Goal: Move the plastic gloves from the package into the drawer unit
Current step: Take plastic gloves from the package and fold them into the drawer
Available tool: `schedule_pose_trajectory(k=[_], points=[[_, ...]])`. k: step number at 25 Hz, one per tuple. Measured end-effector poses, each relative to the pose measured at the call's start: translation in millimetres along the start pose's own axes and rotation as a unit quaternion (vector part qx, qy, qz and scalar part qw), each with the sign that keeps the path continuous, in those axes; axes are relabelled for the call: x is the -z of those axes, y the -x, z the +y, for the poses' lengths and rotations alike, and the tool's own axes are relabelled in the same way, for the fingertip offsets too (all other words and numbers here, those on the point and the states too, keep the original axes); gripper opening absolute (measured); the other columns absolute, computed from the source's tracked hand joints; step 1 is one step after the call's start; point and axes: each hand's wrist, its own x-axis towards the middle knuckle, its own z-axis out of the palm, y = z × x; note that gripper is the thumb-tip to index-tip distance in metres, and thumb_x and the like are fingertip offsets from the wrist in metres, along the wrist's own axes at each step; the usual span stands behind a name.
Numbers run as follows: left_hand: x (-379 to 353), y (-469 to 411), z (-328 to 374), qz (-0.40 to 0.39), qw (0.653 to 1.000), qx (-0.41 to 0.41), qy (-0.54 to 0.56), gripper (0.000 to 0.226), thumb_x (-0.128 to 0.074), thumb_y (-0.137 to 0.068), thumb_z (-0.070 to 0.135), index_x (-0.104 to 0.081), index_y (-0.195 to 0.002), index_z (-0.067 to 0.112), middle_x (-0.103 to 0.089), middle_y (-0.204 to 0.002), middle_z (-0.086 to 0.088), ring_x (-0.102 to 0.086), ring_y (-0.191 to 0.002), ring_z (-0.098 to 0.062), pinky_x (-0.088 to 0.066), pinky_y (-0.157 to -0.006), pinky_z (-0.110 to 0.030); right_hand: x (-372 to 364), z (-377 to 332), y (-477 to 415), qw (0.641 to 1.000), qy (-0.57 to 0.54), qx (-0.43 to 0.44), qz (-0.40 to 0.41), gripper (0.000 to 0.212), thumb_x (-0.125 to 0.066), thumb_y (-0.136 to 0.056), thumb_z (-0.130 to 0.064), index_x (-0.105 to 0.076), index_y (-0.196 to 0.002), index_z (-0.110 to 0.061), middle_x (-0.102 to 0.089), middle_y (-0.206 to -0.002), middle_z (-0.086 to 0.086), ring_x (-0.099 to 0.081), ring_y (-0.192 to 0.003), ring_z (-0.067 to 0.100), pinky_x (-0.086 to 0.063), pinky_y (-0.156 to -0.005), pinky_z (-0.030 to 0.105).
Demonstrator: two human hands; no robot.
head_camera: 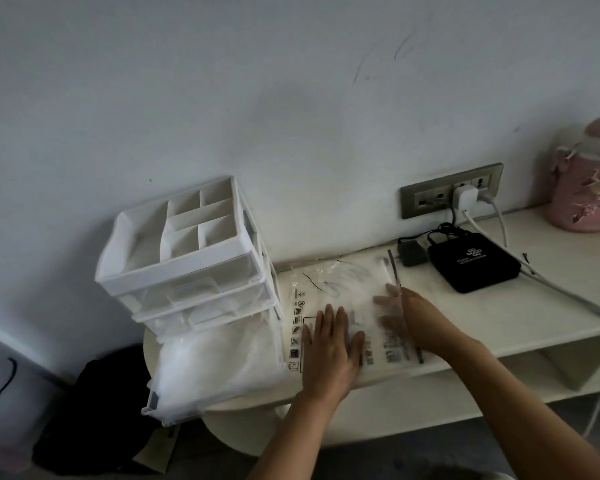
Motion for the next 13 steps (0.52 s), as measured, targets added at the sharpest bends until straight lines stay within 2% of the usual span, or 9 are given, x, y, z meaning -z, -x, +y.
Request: schedule_pose_trajectory(k=[2,3,4,6,8,9,11,13], points=[[-3.4,1.4,0.3,0.029,1.0,0.003,0.011,0.098,0.017,-0.076,0.072,-0.012,-0.153,0.019,0.0,-0.16,0.0,0.007,-0.147,-0.016,0.014,-0.114,-0.035,-1.3,0.8,-1.3,0.997,-0.041,-0.028,0.066,0.027,-0.058,-0.09,-0.022,-0.066,-0.114,-0.012,-0.057,-0.126,0.002,-0.058,-0.111,0.021,-0.043,-0.092,0.025],[-4.4,1.7,0.2,0.036,0.999,0.004,0.012,0.098,0.018,-0.076,0.073,-0.011,-0.153,0.019,0.003,-0.159,0.002,0.012,-0.146,-0.014,0.014,-0.115,-0.035,-0.7,-0.1,-0.5,0.994,-0.042,-0.037,0.096,0.021,-0.056,-0.091,-0.019,-0.07,-0.104,-0.01,-0.064,-0.113,0.004,-0.062,-0.102,0.024,-0.045,-0.083,0.025],[-4.5,1.7,0.1,0.04,0.999,0.005,0.011,0.098,0.019,-0.076,0.074,-0.009,-0.153,0.02,0.006,-0.159,0.004,0.016,-0.145,-0.013,0.015,-0.116,-0.036,0.2,-0.5,0.2,0.991,-0.039,-0.042,0.122,0.02,-0.055,-0.092,-0.017,-0.072,-0.099,-0.008,-0.068,-0.105,0.006,-0.064,-0.097,0.025,-0.044,-0.076,0.023],[-4.1,1.7,0.3,0.033,0.999,0.009,0.003,0.101,0.022,-0.074,0.074,-0.008,-0.153,0.02,0.007,-0.159,0.004,0.019,-0.144,-0.013,0.016,-0.116,-0.037,4.5,0.7,2.9,0.983,-0.054,-0.059,0.163,0.021,-0.055,-0.093,-0.013,-0.073,-0.097,-0.003,-0.07,-0.103,0.009,-0.064,-0.094,0.024,-0.039,-0.071,0.019],[-4.2,1.5,0.8,0.021,1.0,0.013,-0.006,0.104,0.027,-0.071,0.075,-0.007,-0.153,0.021,0.006,-0.16,0.003,0.02,-0.144,-0.013,0.016,-0.116,-0.037,4.0,2.4,4.6,0.981,-0.062,-0.056,0.175,0.019,-0.058,-0.092,-0.014,-0.073,-0.099,-0.004,-0.069,-0.109,0.011,-0.061,-0.098,0.023,-0.037,-0.073,0.018],[-4.0,1.2,1.2,0.014,1.0,0.015,-0.008,0.105,0.028,-0.069,0.075,-0.006,-0.153,0.021,0.006,-0.16,0.003,0.02,-0.143,-0.012,0.015,-0.117,-0.037,0.5,4.7,3.9,0.982,-0.073,-0.051,0.164,0.02,-0.061,-0.09,-0.016,-0.072,-0.102,-0.006,-0.066,-0.114,0.012,-0.059,-0.103,0.024,-0.04,-0.08,0.02],[-3.8,1.0,1.1,0.002,1.0,0.022,-0.009,0.109,0.031,-0.066,0.075,-0.005,-0.153,0.022,0.006,-0.161,0.002,0.02,-0.142,-0.011,0.015,-0.116,-0.037,-5.9,7.1,3.4,0.983,-0.111,-0.054,0.134,0.033,-0.063,-0.088,-0.024,-0.065,-0.115,-0.005,-0.061,-0.121,0.013,-0.052,-0.116,0.027,-0.042,-0.098,0.035],[-3.5,0.4,1.1,0.0,1.0,0.026,-0.007,0.109,0.031,-0.065,0.076,-0.005,-0.153,0.022,0.006,-0.161,0.002,0.02,-0.141,-0.009,0.015,-0.116,-0.036,-10.4,7.7,-1.5,0.986,-0.102,-0.064,0.115,0.03,-0.054,-0.092,-0.03,-0.064,-0.115,-0.013,-0.06,-0.114,0.009,-0.055,-0.11,0.026,-0.046,-0.096,0.041]])
